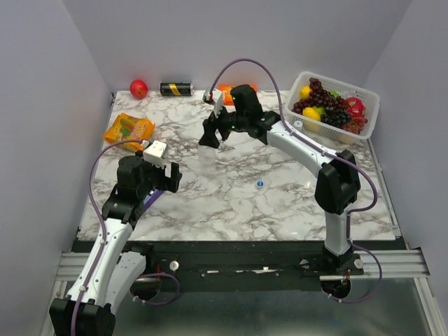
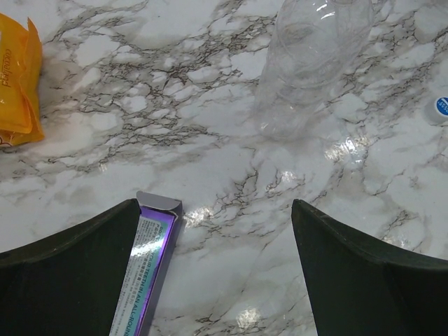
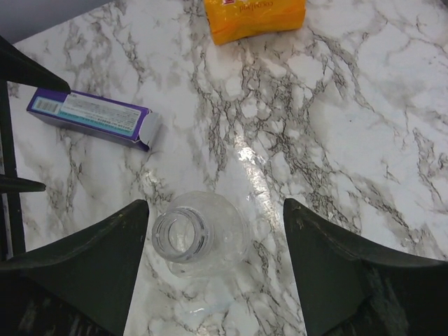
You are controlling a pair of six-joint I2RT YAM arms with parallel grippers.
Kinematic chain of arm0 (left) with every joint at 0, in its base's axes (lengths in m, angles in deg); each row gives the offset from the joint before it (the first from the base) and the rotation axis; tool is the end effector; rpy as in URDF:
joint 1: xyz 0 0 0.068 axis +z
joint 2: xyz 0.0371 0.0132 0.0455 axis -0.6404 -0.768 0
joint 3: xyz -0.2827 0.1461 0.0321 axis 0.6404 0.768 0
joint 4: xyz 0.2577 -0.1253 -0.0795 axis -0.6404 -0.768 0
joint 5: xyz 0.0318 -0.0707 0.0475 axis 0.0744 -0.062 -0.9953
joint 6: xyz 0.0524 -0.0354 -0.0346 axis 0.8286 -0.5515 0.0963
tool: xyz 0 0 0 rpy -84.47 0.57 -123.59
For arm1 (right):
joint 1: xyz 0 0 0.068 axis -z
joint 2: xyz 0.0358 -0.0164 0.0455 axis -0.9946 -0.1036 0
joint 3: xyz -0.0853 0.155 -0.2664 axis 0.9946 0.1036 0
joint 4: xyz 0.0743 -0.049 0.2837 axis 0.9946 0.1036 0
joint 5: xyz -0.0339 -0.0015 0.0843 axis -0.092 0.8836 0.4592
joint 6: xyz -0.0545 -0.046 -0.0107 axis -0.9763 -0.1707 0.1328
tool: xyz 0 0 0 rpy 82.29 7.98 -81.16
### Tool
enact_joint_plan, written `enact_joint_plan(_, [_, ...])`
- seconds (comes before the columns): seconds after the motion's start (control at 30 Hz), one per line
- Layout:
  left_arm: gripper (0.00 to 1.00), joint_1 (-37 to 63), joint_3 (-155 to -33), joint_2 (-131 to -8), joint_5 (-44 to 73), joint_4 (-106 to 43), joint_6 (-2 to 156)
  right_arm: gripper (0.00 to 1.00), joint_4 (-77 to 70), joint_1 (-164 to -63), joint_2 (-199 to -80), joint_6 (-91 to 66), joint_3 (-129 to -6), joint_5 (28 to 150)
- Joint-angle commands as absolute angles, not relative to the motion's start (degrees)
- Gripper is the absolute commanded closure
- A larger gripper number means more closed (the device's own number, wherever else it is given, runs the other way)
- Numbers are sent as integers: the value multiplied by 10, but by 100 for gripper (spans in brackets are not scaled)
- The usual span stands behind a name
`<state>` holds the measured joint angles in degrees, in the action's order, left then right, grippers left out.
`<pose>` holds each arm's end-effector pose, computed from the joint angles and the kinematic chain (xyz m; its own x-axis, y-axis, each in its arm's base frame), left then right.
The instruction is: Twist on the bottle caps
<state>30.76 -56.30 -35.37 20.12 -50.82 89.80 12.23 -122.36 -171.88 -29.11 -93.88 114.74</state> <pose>0.1889 -0.0448 0.2903 -0.4005 0.0805 -0.9127 0.3770 0.9224 -0.0841 0.4055 0.3622 0.3467 -0.2085 -0.3416 -0.9164 -0.9480 0.3010 0.1035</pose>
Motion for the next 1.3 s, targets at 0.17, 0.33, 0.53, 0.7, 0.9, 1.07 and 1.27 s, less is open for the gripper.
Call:
enact_joint_plan(0.17, [2,312,-553,-365,231,-486,894,37,115,-1235,-1742,-297,-956,1094])
enact_joint_plan(0.33, [1,312,-527,-394,329,-436,915,74,117,-1239,-1739,-315,-955,1096])
enact_joint_plan(0.53, [1,310,-481,-440,399,-295,927,88,137,-1239,-1701,-326,-978,1169])
enact_joint_plan(0.7, [1,311,-500,-523,449,-232,937,90,151,-1239,-1665,-323,-962,1230])
enact_joint_plan(0.9, [1,311,-523,-603,485,-161,903,90,159,-1239,-1645,-310,-934,1291])
enact_joint_plan(1.07, [1,310,-530,-627,524,-116,871,90,154,-1239,-1644,-285,-937,1305])
enact_joint_plan(1.27, [5,306,-540,-658,602,-81,834,89,137,-1239,-1645,-253,-938,1323])
